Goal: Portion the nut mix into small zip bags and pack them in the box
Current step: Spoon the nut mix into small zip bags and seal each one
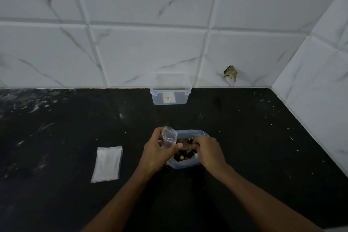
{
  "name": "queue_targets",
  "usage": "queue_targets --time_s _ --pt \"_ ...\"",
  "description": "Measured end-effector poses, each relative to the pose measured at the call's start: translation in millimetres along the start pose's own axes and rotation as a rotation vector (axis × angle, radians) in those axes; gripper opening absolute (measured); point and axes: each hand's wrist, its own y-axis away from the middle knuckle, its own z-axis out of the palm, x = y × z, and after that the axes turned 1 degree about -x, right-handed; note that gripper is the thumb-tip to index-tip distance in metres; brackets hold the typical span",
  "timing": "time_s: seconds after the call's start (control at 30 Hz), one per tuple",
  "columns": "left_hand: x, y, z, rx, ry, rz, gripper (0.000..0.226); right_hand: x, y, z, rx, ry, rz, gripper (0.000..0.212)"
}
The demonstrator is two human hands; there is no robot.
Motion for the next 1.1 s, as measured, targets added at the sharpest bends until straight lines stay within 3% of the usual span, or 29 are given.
queue_targets --time_s 0.1,0.2,0.33,0.67,0.87,1.1 --pt "-1 0 -4 0.003 0.019 -0.018 0.048 6 -3 -11 -0.060 0.168 0.000 0.026" --pt "-2 0 -3 -0.010 0.020 -0.026 0.049 2 -1 -6 -0.115 0.109 0.031 0.027" --pt "-4 -1 -2 -0.033 0.009 -0.027 0.050 -13 2 9 -0.070 -0.114 0.020 0.018" --pt "-5 1 -9 -0.001 0.026 -0.038 0.050 1 5 -25 -0.207 -0.575 0.278 0.013" --pt "2 -6 -11 0.029 -0.078 -0.007 0.055 4 16 -65 -0.144 -0.785 0.257 0.012" --pt "5 -18 3 0.121 -0.313 0.055 0.067 -21 22 -117 0.004 -0.745 0.092 0.014"
